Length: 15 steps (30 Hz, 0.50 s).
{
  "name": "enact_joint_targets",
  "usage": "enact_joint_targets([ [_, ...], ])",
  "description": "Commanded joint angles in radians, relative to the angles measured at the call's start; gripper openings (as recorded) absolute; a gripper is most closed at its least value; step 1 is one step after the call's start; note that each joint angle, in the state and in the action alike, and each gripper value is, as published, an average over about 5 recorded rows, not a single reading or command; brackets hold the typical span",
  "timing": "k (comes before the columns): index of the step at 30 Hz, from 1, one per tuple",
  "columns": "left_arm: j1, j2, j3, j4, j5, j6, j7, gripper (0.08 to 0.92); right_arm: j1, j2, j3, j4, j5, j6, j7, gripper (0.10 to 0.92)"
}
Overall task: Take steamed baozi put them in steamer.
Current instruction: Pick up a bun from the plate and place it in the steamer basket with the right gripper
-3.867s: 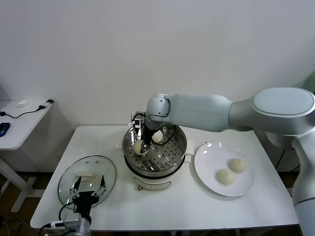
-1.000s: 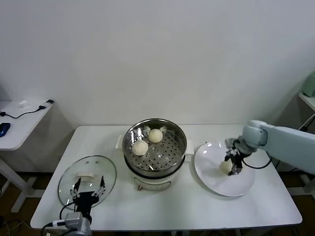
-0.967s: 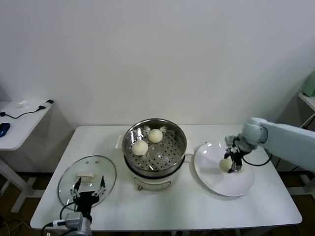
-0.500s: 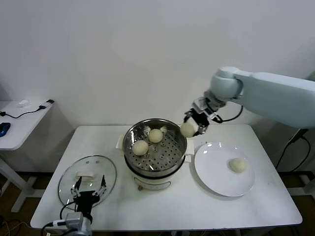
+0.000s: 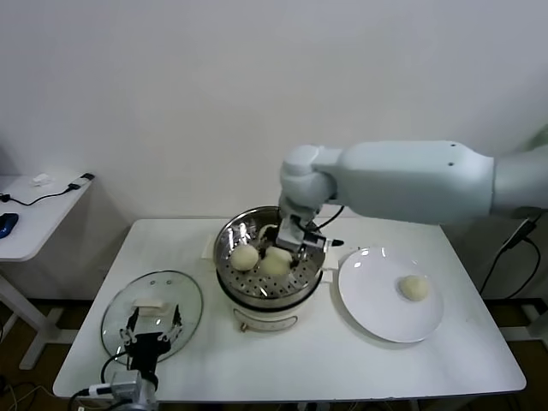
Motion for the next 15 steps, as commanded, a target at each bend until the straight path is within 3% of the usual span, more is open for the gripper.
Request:
enact_joint_targets([
  [1,0.001,0.004,-0.003,0.003,-0.002,-0.003,-0.001,0.823,-0.098,0.128,-0.028,-0.079,-0.155,0.119,0.029,0.67],
  [15,-0.001,0.005,-0.003,0.006,-0.005,-0.007,-0.003,0.823,-0.162,0.161,-0.035,-0.165,-0.135,0.117,0.066,0.671],
])
